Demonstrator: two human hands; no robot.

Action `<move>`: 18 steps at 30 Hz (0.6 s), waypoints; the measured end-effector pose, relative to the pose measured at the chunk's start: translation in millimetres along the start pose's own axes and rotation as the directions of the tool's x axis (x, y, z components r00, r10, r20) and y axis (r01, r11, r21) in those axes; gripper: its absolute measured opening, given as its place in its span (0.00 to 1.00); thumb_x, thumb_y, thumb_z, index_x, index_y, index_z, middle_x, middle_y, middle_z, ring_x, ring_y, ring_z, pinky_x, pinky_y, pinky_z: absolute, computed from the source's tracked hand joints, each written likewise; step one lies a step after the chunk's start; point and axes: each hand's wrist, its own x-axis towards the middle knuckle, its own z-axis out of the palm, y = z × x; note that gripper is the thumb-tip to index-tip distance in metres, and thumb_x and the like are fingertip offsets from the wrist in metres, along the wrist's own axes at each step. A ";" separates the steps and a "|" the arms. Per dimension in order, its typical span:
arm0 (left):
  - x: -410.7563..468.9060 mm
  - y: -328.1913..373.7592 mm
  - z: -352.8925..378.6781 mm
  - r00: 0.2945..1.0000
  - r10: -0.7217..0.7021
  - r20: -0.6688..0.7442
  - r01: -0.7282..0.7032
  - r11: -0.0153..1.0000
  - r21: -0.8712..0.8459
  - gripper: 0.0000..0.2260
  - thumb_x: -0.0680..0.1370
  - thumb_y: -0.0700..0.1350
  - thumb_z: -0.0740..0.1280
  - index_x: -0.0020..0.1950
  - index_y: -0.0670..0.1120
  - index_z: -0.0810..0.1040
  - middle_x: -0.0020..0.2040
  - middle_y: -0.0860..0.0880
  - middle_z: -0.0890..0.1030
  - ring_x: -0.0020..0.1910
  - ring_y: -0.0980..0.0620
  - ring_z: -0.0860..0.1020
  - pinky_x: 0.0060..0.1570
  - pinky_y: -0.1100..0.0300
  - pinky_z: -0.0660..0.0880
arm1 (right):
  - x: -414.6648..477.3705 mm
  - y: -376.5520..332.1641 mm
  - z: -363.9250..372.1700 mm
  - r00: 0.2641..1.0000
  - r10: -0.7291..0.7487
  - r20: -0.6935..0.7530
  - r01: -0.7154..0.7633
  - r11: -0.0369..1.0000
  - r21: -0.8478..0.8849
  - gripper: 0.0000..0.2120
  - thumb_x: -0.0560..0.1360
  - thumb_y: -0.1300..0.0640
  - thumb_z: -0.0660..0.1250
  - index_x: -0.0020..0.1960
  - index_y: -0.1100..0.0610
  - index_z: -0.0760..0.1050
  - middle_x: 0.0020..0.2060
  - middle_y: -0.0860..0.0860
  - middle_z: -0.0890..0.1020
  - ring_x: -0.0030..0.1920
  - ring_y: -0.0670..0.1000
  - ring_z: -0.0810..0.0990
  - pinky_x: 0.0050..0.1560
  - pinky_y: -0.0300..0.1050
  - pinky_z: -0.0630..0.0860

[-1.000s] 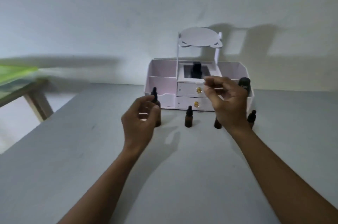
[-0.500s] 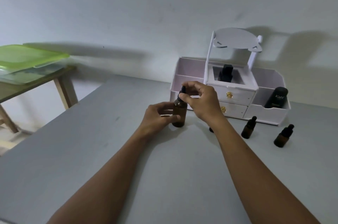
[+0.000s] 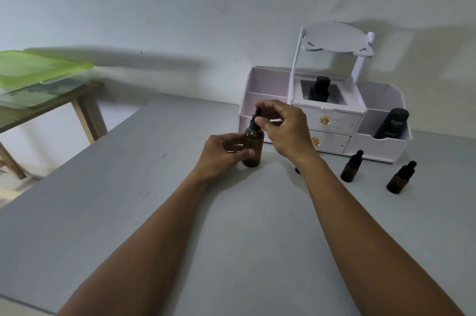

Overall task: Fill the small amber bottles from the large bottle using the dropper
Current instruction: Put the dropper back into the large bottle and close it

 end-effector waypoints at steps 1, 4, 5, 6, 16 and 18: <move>0.0 0.1 -0.1 1.000 -0.001 0.003 0.001 1.000 0.003 0.22 0.72 0.44 0.78 0.66 0.45 0.81 0.56 0.49 0.86 0.53 0.56 0.85 0.55 0.64 0.80 | 0.2 -0.2 0.3 1.000 0.004 0.008 -0.004 1.000 -0.001 0.12 0.76 0.61 0.72 0.59 0.52 0.81 0.50 0.47 0.84 0.50 0.44 0.83 0.52 0.31 0.78; -0.4 0.7 0.9 1.000 0.000 0.004 0.000 1.000 0.014 0.22 0.72 0.45 0.78 0.65 0.46 0.81 0.56 0.50 0.86 0.52 0.58 0.85 0.54 0.65 0.79 | 0.4 0.2 -0.4 1.000 0.012 -0.001 -0.012 1.000 -0.002 0.13 0.75 0.60 0.73 0.59 0.53 0.81 0.50 0.48 0.85 0.50 0.45 0.83 0.52 0.33 0.79; -0.9 0.9 1.2 1.000 0.000 0.002 0.000 1.000 0.021 0.22 0.72 0.45 0.78 0.65 0.46 0.81 0.55 0.50 0.86 0.52 0.59 0.84 0.53 0.66 0.79 | 0.1 0.2 -0.5 1.000 0.014 -0.008 -0.014 1.000 -0.004 0.14 0.75 0.58 0.74 0.59 0.53 0.81 0.50 0.47 0.84 0.49 0.44 0.83 0.50 0.30 0.79; -0.9 0.7 1.4 1.000 -0.001 0.001 0.001 1.000 0.026 0.22 0.72 0.45 0.78 0.65 0.46 0.81 0.55 0.51 0.86 0.51 0.60 0.84 0.53 0.67 0.79 | -0.1 0.4 -0.2 1.000 0.018 -0.010 -0.018 1.000 -0.006 0.15 0.74 0.57 0.75 0.59 0.53 0.80 0.49 0.47 0.84 0.47 0.44 0.82 0.48 0.28 0.78; -1.0 -0.8 0.3 1.000 -0.016 -0.003 0.016 1.000 0.015 0.21 0.72 0.44 0.78 0.65 0.46 0.81 0.54 0.51 0.86 0.50 0.62 0.84 0.50 0.70 0.78 | -1.4 2.2 3.9 0.996 0.051 -0.069 -0.047 0.997 0.062 0.12 0.73 0.55 0.76 0.55 0.56 0.83 0.45 0.47 0.85 0.45 0.41 0.83 0.48 0.29 0.79; -1.2 -1.2 0.0 1.000 -0.019 -0.003 0.019 1.000 0.006 0.21 0.72 0.44 0.78 0.64 0.46 0.82 0.54 0.51 0.86 0.51 0.61 0.84 0.52 0.68 0.78 | -1.1 1.7 3.6 0.994 0.054 -0.092 -0.045 0.994 0.096 0.12 0.72 0.54 0.76 0.55 0.56 0.83 0.44 0.46 0.85 0.46 0.41 0.83 0.47 0.28 0.79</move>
